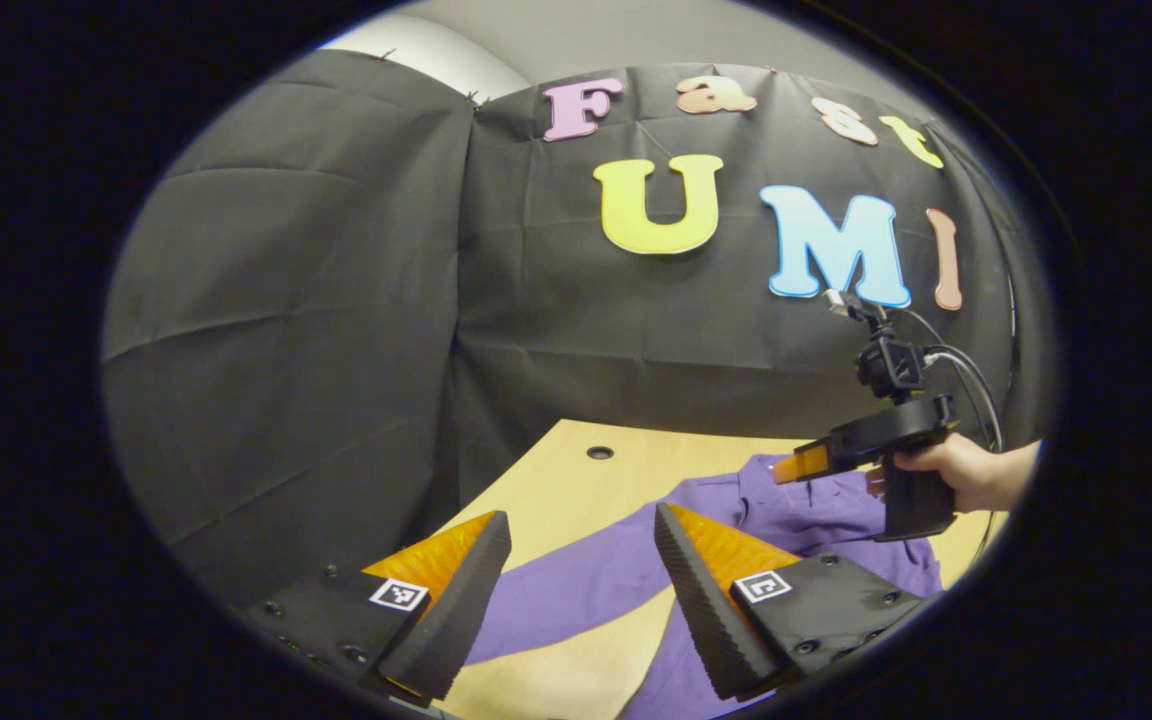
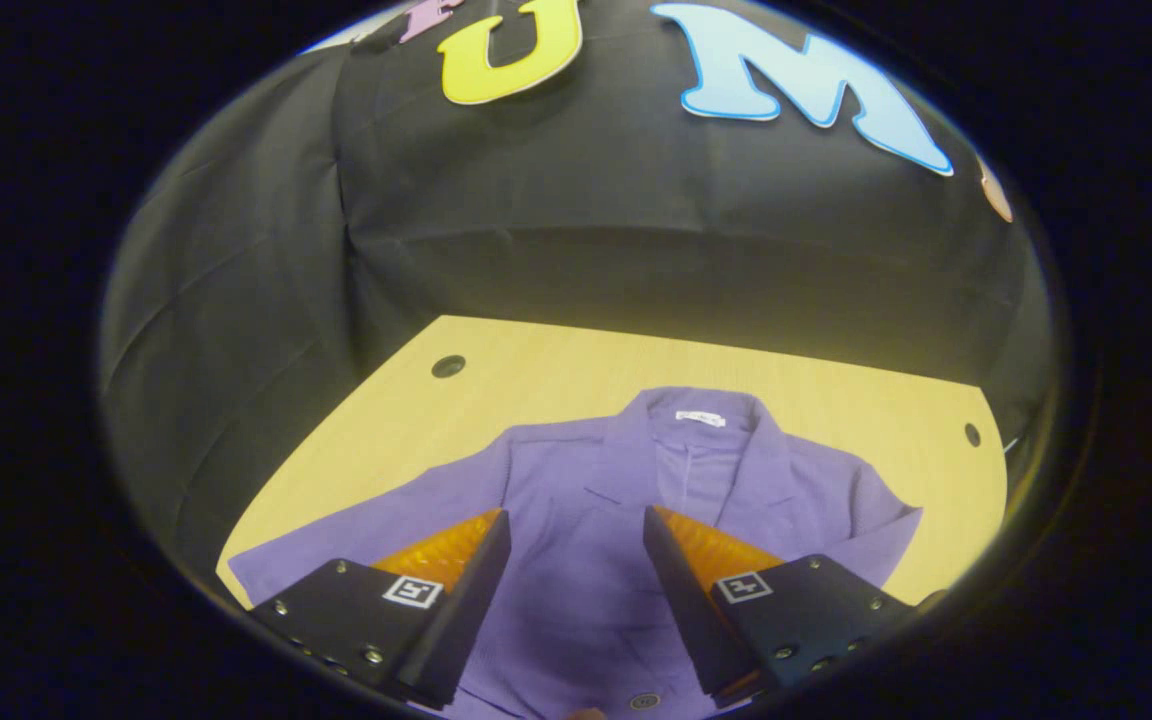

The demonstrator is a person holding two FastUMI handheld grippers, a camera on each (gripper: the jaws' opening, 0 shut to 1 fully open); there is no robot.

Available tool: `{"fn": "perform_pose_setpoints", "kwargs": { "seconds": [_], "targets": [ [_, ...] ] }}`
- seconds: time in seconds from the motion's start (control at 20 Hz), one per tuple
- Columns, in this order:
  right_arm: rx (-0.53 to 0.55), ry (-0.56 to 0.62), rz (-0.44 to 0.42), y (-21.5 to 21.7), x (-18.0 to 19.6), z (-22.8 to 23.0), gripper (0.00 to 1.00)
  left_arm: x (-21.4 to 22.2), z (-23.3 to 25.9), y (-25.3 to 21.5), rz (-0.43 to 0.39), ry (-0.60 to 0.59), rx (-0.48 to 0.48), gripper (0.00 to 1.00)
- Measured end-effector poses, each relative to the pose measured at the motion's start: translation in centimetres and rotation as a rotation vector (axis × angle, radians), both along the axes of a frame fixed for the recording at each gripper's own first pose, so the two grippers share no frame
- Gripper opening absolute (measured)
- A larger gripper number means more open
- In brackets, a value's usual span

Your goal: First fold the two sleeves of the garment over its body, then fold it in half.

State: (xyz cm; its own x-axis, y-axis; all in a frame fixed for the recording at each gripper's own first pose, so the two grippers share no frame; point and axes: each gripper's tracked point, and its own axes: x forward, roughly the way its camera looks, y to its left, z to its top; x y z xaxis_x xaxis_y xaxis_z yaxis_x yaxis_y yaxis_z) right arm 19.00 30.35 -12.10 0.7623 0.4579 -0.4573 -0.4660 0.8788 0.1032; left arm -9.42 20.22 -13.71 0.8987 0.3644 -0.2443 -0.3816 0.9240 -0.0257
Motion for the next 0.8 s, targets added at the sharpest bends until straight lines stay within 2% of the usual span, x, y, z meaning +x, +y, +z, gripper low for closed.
{"fn": "perform_pose_setpoints", "kwargs": {
  "seconds": [0.3,0.4,0.5,0.65,0.8],
  "targets": [
    [0.038,-0.076,-0.011,-1.7,-2.7,3.4,0.84,-0.2,-3.7,3.0,0.093,0.054,-0.032,0.99],
    [0.038,-0.114,-0.025,-2.8,-3.9,4.8,0.84,-0.5,-5.7,4.7,0.142,0.088,-0.049,0.99],
    [0.043,-0.144,-0.035,-4.0,-5.3,5.7,0.84,-0.9,-7.6,6.7,0.197,0.128,-0.068,0.93],
    [0.027,-0.177,-0.066,-6.3,-6.8,6.4,0.83,-2.5,-10.5,9.3,0.282,0.199,-0.083,0.99],
    [0.019,-0.203,-0.103,-8.2,-8.0,6.8,0.83,-3.3,-12.7,11.4,0.338,0.250,-0.096,0.96]
  ]
}}
